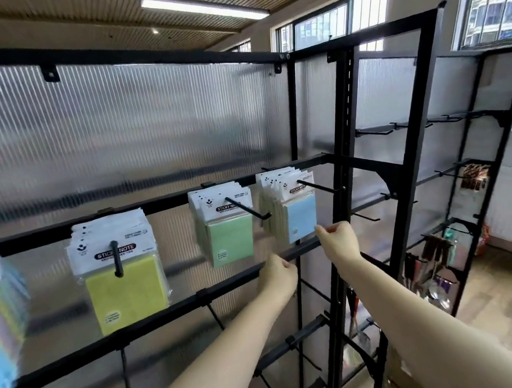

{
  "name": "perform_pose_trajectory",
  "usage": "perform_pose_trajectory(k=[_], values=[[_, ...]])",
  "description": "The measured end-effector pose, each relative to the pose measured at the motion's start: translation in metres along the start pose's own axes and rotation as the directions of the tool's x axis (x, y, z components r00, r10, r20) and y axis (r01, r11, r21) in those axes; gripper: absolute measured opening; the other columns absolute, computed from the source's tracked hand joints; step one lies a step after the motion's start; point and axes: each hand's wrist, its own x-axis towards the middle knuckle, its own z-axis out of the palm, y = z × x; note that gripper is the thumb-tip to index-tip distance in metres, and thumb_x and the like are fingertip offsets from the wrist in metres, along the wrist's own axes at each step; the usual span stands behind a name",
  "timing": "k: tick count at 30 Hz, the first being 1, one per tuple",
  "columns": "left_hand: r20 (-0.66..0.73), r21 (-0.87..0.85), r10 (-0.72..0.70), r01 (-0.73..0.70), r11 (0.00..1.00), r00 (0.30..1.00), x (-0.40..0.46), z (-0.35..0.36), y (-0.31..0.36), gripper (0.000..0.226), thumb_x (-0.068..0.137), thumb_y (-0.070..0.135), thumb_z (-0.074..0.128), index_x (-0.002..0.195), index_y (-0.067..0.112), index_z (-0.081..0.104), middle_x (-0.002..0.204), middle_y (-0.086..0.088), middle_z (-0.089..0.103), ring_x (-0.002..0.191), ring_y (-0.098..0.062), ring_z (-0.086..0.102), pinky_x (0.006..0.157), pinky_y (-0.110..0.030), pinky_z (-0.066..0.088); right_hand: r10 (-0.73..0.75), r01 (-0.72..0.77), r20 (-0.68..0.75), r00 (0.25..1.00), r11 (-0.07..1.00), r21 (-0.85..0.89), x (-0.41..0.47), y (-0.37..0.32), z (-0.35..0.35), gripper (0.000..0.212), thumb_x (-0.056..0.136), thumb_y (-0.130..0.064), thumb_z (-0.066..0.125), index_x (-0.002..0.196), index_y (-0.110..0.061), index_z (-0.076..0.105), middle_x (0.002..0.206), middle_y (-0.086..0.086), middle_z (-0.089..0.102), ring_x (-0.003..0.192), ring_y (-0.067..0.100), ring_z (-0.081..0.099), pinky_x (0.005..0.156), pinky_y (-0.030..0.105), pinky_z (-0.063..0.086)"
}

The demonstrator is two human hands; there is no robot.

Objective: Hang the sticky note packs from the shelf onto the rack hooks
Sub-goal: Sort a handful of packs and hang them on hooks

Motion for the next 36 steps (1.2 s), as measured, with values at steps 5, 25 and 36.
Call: perform_pose_trajectory(k=[5,25,36], values=[[0.181,0.131,0.100,-0.124,0.984,0.979,-0.045,-0.022,-0.027,0.019,0.093,0.015,0.047,0.100,0.008,0.064,0.101,-0.012,0.067,0.095,-0.028,0.061,0.080,-0.030,0.048,0.016,0.009,0.128,0.992,0.982,-0.191,-0.056,0.019,0.002,0.041,0.090,-0.014,0.049,0.055,-0.015,0.029,0.049,-0.001,0.032,0.044,0.015,0.029,0.046,0.026,0.020],[-0.291,0.280,0.164,-0.080,0.957,0.942,-0.312,-0.275,-0.187,0.022,0.095,0.016,0.046,0.103,0.017,0.066,0.104,-0.003,0.067,0.092,-0.026,0.062,0.077,-0.034,0.050,-0.400,0.550,0.609,0.685,0.832,-0.072,-0.411,-0.095,0.140,0.018,0.093,-0.027,0.056,0.079,-0.016,0.056,0.075,0.004,0.062,0.070,0.023,0.053,0.057,0.029,0.035],[-0.536,0.314,-0.084,0.291,0.904,0.840,-0.494,-0.405,-0.307,0.021,0.094,0.022,0.045,0.105,0.025,0.063,0.109,-0.001,0.066,0.095,-0.022,0.061,0.080,-0.036,0.051,-0.498,0.708,0.768,0.403,0.702,0.084,-0.608,-0.144,0.220,0.011,0.093,-0.021,0.050,0.090,-0.014,0.058,0.082,0.002,0.060,0.070,0.021,0.055,0.061,0.029,0.042]])
